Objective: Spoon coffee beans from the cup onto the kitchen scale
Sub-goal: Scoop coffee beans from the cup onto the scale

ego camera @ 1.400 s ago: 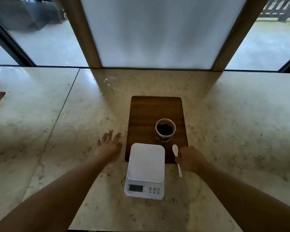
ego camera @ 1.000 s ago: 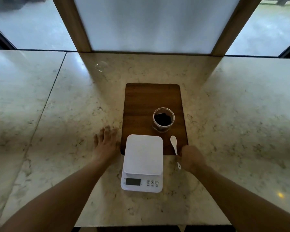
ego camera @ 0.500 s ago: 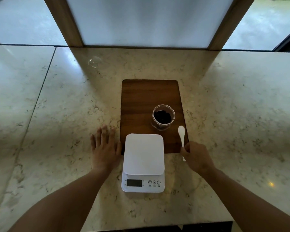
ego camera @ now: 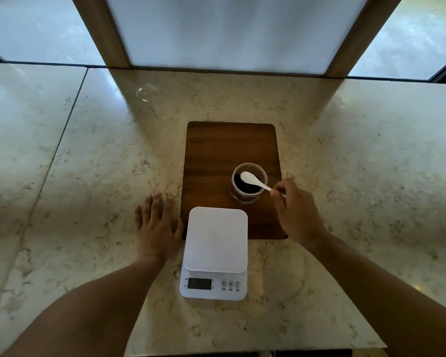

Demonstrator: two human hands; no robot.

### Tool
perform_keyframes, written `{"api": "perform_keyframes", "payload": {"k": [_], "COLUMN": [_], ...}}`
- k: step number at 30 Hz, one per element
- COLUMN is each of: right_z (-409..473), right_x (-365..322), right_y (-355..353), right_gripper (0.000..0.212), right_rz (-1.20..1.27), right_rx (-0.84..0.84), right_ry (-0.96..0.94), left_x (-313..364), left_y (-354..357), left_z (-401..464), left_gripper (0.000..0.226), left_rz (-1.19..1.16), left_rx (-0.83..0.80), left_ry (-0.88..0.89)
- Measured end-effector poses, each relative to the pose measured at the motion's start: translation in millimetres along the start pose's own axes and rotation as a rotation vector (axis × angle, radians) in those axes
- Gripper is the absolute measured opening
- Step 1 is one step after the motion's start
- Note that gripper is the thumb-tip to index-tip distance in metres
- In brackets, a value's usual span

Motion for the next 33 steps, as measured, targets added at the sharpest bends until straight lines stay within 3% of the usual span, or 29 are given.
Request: {"api": "perform_keyframes", "payload": {"k": [7,17,25,33], "right_z": [19.5,32.4,33.8,36.3], "right_x": [-10.9,-18.3,-20.6,-24.0], "right_y": [-3.7,-10.6,-10.7,-6.0], "right_gripper": [0.017,0.02,0.01,0.03], "right_rz": [-0.236,-0.509,-0.625,-0.615], "right_rx": [0.07,0.031,-0.09,-0.082], "right_ry": [-0.02,0.021,0.033,0.055], "left_x": [1.7,2.9,4.9,4.8], "left_y": [-4.8,-8.7,-11.2,-11.5], "left_z": [-2.8,-3.4,-4.3,-5.2], "left_gripper": [0.072,0.075,0.075,0.078], "left_rz": [-0.027,-0.02,-0.011,-0.014], "left_rx": [0.014,-0.009,-0.025,-0.02], "left_ry": [0.001,-0.002,-0.006,-0.003]}}
Point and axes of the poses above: each hand's wrist, its own z-axis towards the middle knuckle, its own y-axis out of the palm, x = y × z, the point moved 7 cm from there along z, towards the middle knuckle, and after that the axes turned 15 degrees about -x, right-handed, at the moved point
